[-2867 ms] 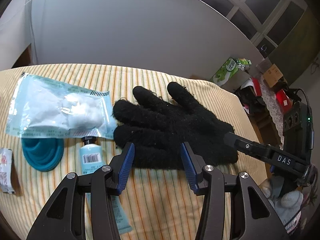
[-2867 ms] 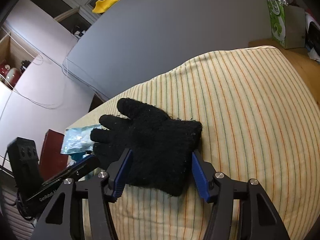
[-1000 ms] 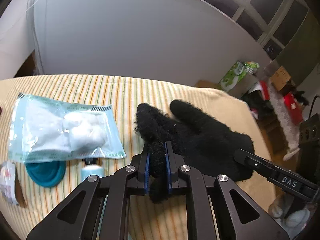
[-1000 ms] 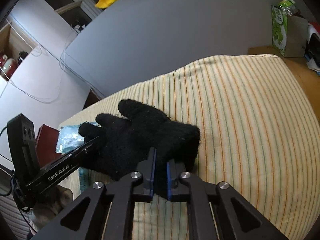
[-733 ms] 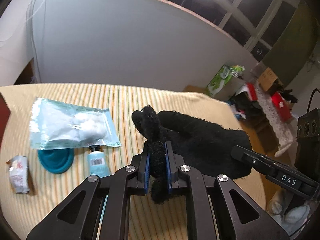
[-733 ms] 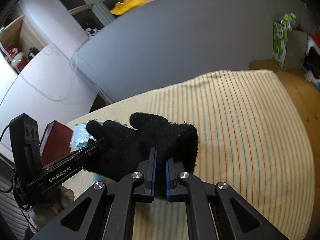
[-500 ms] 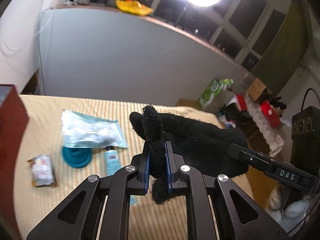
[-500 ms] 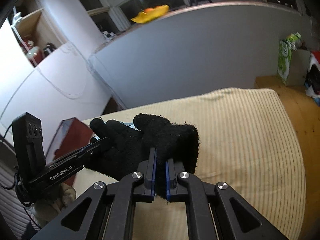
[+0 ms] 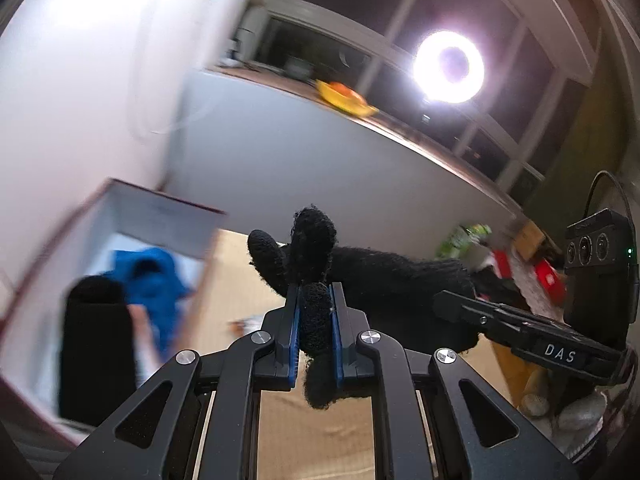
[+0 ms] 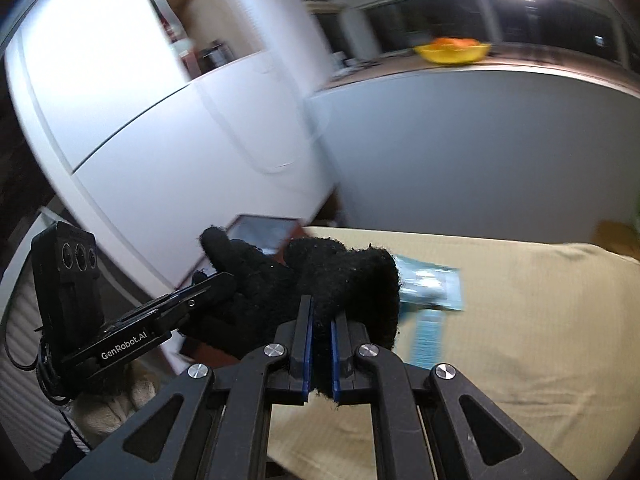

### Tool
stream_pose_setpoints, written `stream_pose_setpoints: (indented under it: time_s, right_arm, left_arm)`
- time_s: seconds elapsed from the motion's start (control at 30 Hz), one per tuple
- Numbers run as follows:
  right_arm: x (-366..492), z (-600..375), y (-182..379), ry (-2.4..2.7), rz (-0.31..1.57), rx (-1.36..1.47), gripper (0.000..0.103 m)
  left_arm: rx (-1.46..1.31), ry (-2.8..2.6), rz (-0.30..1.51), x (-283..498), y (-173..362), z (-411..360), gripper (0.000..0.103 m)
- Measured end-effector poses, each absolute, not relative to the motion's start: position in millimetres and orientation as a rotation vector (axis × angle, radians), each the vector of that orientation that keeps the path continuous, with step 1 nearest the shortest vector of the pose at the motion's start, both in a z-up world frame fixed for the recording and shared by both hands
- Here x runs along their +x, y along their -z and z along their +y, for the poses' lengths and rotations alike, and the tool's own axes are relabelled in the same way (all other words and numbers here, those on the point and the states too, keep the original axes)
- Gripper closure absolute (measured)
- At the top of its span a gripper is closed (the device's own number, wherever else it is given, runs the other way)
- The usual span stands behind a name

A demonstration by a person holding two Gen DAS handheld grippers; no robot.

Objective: Organize soft objects
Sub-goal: 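Lift the black glove with the right tool and carry it to the shoebox, then lower the glove into the shoebox and open the right tool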

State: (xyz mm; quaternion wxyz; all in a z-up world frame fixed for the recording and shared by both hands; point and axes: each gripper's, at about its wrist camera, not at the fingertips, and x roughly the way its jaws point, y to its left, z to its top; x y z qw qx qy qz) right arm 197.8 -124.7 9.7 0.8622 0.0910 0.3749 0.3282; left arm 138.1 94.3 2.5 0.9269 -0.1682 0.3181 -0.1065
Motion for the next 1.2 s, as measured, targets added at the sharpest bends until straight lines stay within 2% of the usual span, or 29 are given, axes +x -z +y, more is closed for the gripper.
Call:
stream_pose_setpoints:
  time_s: [0.3,0.6,0.67,0.7,0.73,0.77,0.8,0.87,1.2]
  right_arm:
    - [194,1,-7,-0.852,0.807,0.091,0.096]
    - [199,63,24,-0.888,0.864,0.009,0.096]
    - [202,67,33,-0.882,0.891,0.003,0.090]
    - [205,66,37,-0.878,0.911,0.010,0.084]
    - [205,65,40,-0.873,0.926,0.020,0.064]
    - [206,62,43,-0.871,0.935,0.034,0.046]
    - [204,57,45,-0.870,0.926,0.042,0.043]
    - [202,48,44,-0.867,0.904,0.039,0.043]
    - [186,-27,32,-0.823,0.825,0.079,0.041]
  left_arm:
    - [-0.360,0.013,0.622,106,7,176,0.092]
    - [-0.288,-0.135,0.645,108,27,199,0.092]
    - [-0.272,-0.156,0.670,113,33,200,0.088]
    - [-0.276,-0.159,0.676,112,35,203,0.082]
    - [-0.282,-0.161,0.677,111,36,204,0.077]
    - [-0.281,-0.164,0.675,110,37,203,0.064]
    - [-0.275,-0.169,0.667,109,37,201,0.054]
    - [-0.260,-0.182,0.649,107,35,198,0.050]
    - [-0.260,-0.111,0.602,93,30,171,0.050]
